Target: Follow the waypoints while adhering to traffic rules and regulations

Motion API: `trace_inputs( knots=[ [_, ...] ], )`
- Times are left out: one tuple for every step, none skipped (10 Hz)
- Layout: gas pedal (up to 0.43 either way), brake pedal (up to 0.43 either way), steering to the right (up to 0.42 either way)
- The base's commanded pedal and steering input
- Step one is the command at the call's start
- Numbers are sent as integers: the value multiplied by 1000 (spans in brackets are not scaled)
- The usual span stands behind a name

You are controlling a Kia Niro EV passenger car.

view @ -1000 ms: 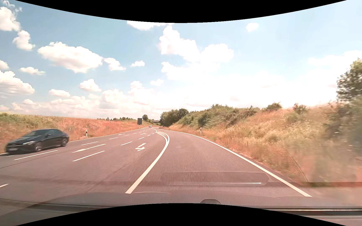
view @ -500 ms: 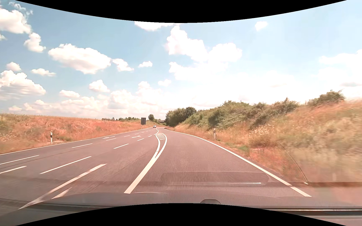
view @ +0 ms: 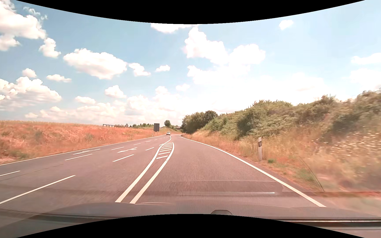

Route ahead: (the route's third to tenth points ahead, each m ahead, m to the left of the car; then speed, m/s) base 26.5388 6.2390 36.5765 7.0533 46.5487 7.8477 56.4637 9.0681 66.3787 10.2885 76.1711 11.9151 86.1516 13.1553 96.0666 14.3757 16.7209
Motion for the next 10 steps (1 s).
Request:
trace_inputs(
  knots=[
    [138, 0, -38],
    [138, 0, -38],
    [138, 0, -38],
    [138, 0, -38],
    [138, 0, -38],
    [138, 0, -38],
    [138, 0, -38],
    [138, 0, -38],
    [138, 0, -37],
    [138, 0, -35]
  ],
)
